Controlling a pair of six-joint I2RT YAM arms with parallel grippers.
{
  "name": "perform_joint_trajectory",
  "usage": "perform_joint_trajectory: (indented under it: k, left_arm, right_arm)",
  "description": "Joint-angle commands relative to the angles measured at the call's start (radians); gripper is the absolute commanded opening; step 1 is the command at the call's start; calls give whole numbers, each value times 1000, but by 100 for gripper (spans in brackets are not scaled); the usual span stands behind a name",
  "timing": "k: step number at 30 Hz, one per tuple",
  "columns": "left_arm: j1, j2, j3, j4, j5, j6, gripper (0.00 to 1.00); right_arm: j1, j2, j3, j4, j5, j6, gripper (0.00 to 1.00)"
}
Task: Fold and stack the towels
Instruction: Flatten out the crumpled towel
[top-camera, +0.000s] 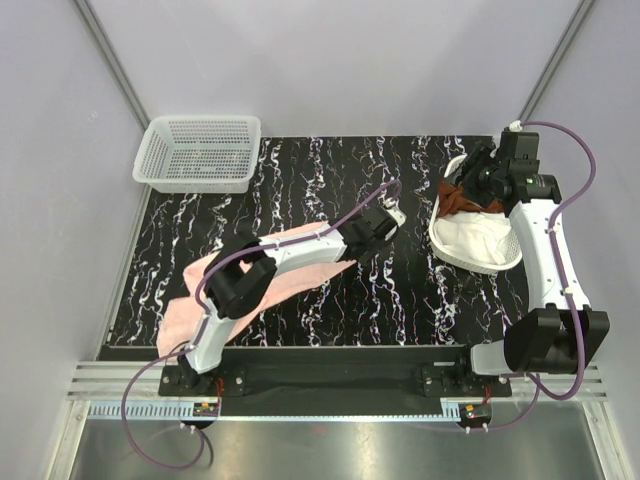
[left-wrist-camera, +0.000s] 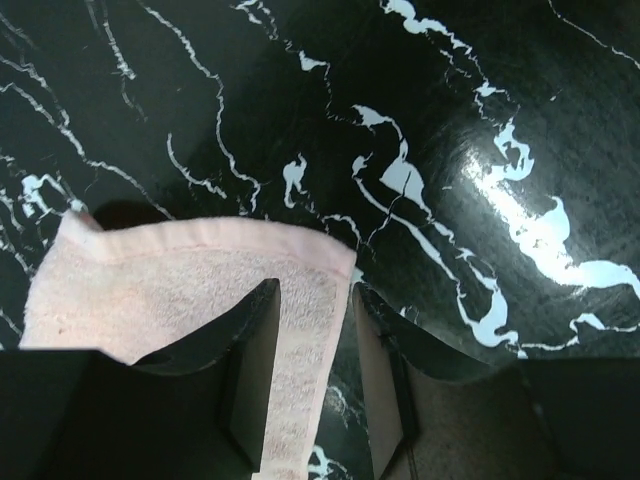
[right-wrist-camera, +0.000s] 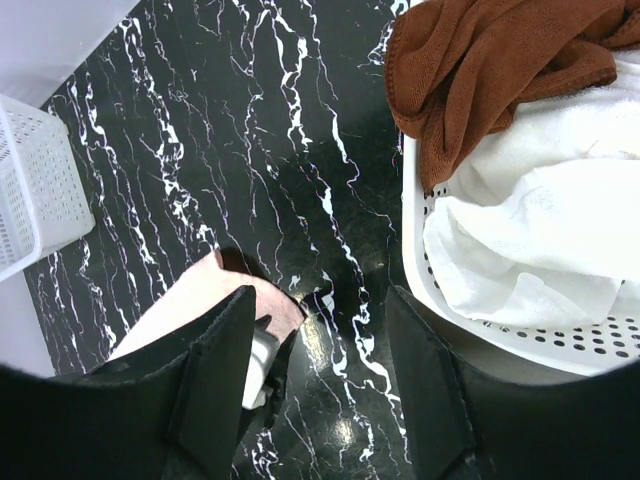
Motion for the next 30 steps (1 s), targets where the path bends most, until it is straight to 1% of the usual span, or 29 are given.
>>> perform_joint_trajectory:
  k: [1,5,10,15,17,20,21,24,26,28,30]
  left_arm:
    - [0,47,65,53,27,18,39]
    - [2,58,46,56,29,-6,36]
    - [2,43,-11,79,32,-37,36]
    - [4,87,-1,43,-8,-60,36]
    - [11,98,6,33,-8,-78,34]
    - [23,112,15,17,-10,-100,20]
    - [30,112,24,1,-8,-106,11]
    - [43,92,29,-24,-14,-121,0]
    - [48,52,48,-49,-31,-120,0]
    - [51,9,102,-120,-43,-120,0]
    - [59,-84,134,-205,-50,-127,0]
  right_arm:
    - [-4,-30,-4,20,-20,-17,63]
    - [-7,-30,-4,19,-9,-23,63]
    - [-10,-30,-24,28,-16,-18,63]
    - [-10,-40,-33,31,-23,-15,63]
    - [-10,-45,-32,27,-17,-18,63]
    - [-10,-51,-35,25,-17,-18,64]
    - [-10,-53,-36,22,-17,-20,64]
    - [-10,-60,-47,27,-25,-17,64]
    - [-10,-63,-64,54,-54,-26,64]
    - [-10,-57,-82,68,-104,-34,64]
    - [-10,-54,-117,89,-140,-41,65]
